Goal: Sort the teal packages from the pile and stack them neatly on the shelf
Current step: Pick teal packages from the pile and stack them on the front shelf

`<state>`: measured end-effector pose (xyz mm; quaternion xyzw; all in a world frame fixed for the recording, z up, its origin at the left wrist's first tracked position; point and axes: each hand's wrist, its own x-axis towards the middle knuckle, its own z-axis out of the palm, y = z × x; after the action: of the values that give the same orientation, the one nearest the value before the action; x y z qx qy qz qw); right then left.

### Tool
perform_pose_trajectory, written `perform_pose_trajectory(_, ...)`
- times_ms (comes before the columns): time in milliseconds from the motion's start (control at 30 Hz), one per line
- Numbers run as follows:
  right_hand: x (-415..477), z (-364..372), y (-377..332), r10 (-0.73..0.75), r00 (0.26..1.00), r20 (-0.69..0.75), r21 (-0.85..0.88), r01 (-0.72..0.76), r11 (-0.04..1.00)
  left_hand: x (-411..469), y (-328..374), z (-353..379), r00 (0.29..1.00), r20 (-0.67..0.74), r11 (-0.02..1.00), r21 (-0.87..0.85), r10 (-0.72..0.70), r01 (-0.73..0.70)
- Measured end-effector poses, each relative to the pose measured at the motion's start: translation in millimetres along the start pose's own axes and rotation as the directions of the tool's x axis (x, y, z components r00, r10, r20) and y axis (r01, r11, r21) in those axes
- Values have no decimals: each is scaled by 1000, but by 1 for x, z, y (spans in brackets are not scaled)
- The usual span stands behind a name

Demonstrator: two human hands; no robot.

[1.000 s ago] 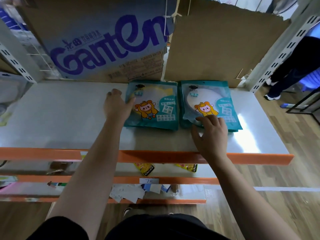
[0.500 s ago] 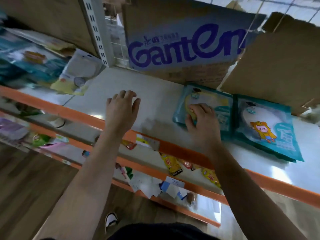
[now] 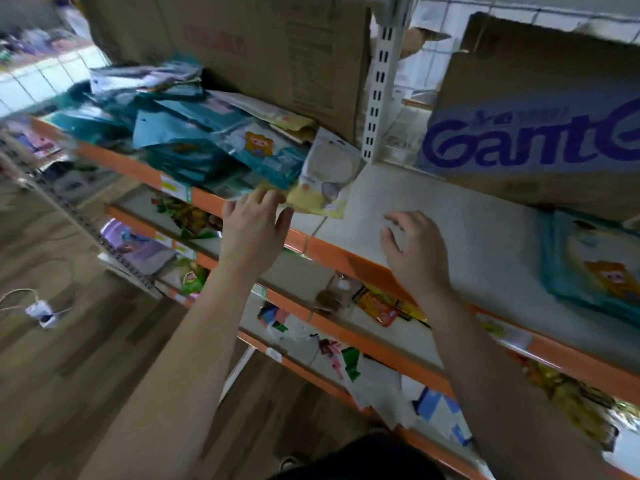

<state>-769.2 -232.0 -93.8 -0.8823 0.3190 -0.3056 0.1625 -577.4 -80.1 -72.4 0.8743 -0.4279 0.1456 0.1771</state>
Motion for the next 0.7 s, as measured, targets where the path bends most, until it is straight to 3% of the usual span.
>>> perform_pose_trajectory(333,75,93,-77,-69,998,-10,53,70,996,40,-113,-3,999,-2,999,-8,-37,37)
perform_pose_trajectory(700,195,174,-124,-58,998,-14,86,59,995,166,-210,3,995,-101,999,-35,-11,7)
